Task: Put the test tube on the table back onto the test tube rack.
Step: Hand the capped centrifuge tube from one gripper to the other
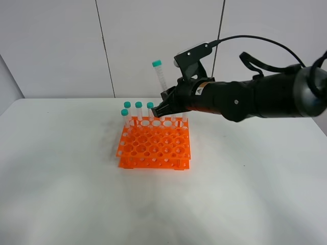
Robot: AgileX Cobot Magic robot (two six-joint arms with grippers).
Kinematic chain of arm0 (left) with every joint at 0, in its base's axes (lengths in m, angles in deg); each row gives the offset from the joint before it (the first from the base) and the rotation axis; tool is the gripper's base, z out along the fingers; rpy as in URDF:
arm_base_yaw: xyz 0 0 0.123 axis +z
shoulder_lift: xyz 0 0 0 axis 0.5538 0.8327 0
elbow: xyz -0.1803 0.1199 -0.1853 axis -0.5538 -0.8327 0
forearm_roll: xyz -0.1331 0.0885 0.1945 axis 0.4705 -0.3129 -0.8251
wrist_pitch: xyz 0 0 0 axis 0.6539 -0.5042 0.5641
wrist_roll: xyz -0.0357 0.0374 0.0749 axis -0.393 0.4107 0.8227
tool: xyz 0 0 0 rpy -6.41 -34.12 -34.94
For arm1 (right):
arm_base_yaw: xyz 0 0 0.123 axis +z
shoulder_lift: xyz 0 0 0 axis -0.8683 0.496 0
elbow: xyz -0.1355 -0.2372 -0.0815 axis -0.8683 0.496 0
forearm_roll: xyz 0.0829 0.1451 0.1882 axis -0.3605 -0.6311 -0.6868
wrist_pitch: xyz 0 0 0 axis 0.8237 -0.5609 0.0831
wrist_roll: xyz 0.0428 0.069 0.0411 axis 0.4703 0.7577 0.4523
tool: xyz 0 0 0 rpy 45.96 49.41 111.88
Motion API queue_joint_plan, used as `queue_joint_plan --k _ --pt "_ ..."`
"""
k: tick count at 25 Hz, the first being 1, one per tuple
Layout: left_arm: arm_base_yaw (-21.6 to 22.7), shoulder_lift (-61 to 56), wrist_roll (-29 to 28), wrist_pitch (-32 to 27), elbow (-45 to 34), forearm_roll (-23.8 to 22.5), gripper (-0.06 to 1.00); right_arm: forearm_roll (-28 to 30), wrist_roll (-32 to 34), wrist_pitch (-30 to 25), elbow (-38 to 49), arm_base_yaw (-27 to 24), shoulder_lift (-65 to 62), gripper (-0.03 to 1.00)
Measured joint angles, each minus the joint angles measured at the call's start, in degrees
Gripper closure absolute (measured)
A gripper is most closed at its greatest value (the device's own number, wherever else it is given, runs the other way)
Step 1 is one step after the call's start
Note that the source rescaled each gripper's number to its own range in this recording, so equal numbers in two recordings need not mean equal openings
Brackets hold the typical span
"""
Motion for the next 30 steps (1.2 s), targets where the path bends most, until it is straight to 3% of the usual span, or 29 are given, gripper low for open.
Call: queue_joint_plan --k 3,9,12,22,30 --pt "0.0 0.0 0.0 0.0 0.0 0.0 -0.06 4.4 5.0 6.3 6.1 0.4 -4.2 0.94" --pt "0.0 0.0 0.0 0.0 0.0 0.0 -0.06 23.1 26.8 17.8 15.5 0.4 -8.1 0.94" --pt "0.0 0.0 0.0 0.0 0.0 0.0 -0.06 28.9 33.1 19.9 18.1 0.4 -8.4 0.94" --pt "0.0 0.0 0.0 0.0 0.0 0.2 -0.06 30.7 34.3 22.5 26.0 0.4 -11.7 0.94" --pt "0.0 0.0 0.0 0.0 0.0 0.2 -0.06 31.0 34.1 24.7 26.8 0.4 -11.8 0.94"
